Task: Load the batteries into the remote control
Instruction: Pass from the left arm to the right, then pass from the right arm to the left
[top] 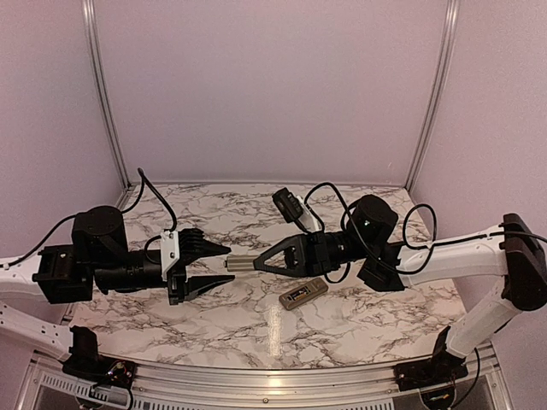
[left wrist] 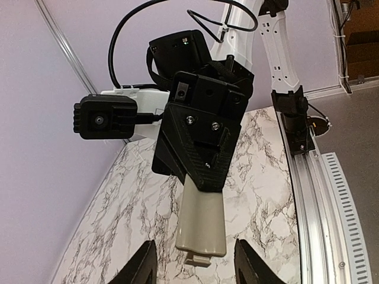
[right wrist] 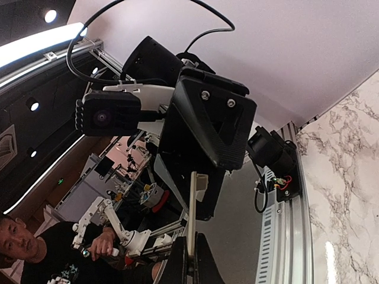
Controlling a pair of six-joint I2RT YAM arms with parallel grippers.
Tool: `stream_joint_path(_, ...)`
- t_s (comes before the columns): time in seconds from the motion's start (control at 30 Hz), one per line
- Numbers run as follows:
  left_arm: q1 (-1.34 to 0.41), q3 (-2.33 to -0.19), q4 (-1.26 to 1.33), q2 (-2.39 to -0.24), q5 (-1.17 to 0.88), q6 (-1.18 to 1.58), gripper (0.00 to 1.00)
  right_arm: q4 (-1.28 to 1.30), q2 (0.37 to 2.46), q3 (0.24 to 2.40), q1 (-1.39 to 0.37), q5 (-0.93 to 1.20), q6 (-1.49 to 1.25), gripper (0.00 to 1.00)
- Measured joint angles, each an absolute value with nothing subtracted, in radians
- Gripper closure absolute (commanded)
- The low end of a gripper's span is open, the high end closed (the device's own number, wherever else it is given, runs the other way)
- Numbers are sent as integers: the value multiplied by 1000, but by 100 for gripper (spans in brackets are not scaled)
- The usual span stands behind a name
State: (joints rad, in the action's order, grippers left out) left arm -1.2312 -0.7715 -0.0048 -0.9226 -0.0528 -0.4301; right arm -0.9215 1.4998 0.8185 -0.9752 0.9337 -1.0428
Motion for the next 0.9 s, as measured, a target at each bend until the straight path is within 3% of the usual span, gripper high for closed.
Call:
stream_joint_path(0.27, -1241, -788, -51, -937, -14, -463, 51, -827, 1498, 821, -970, 922, -1014, 100)
stream_joint_path(0.53, -1253, -817, -74, -967, 10, -493, 62, -771, 1498, 823, -970, 914, -997, 100)
stream_joint_path(0.73, -1256, -818, -92, -975, 10, -507, 63, -768, 1498, 825, -968, 915, -999, 100)
stream_joint_path(0.9, -1259, -825, -113, -984, 12, -522, 74, -768, 1499, 827, -965, 918, -1003, 100)
